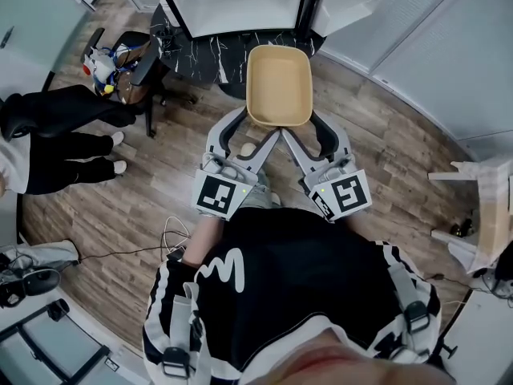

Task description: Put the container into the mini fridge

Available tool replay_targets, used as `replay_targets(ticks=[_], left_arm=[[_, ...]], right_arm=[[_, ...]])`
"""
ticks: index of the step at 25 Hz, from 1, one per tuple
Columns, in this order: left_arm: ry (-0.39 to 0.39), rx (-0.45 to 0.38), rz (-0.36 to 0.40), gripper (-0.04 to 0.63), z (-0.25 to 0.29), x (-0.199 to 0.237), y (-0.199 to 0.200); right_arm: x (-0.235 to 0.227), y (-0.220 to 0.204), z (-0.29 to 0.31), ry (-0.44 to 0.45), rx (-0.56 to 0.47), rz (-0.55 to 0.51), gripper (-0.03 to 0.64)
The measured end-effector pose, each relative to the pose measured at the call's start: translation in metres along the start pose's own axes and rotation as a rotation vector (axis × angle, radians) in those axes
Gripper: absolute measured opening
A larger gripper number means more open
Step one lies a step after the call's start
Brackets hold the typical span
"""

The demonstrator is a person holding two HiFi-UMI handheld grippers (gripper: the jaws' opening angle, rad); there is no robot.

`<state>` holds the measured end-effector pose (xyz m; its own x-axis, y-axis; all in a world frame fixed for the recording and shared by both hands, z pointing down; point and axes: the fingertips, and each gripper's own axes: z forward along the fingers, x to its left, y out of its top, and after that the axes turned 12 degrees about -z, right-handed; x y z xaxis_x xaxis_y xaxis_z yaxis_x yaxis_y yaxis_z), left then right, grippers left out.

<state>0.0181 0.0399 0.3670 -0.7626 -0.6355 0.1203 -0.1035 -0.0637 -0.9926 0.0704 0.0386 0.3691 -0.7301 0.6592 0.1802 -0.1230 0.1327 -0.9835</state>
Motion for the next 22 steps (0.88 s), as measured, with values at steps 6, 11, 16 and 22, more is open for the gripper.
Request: replay_targets(ticks=[6, 11, 16, 22], left_arm=[[-0.008, 0.0, -0.003, 0.267, 0.016, 0.021, 0.0], [-0.023, -0.005, 0.001, 0.267, 0.029, 0.039, 0.002], [-0.034, 0.004, -0.003, 0.267, 0.046, 0.059, 0.001], [-0.044, 0.013, -0.001, 0.267, 0.064, 0.082, 0.001]], right_arm=[[-0.012, -0.004, 0.022, -0.006, 0.005, -0.006, 0.241], [-0.021, -0.007, 0.042, -0.011, 0.007, -0.019, 0.241], [-0.035, -0.012, 0.063, -0.027, 0.014, -0.003, 0.241], [-0.048, -0.018, 0.088, -0.041, 0.031, 0.008, 0.241]])
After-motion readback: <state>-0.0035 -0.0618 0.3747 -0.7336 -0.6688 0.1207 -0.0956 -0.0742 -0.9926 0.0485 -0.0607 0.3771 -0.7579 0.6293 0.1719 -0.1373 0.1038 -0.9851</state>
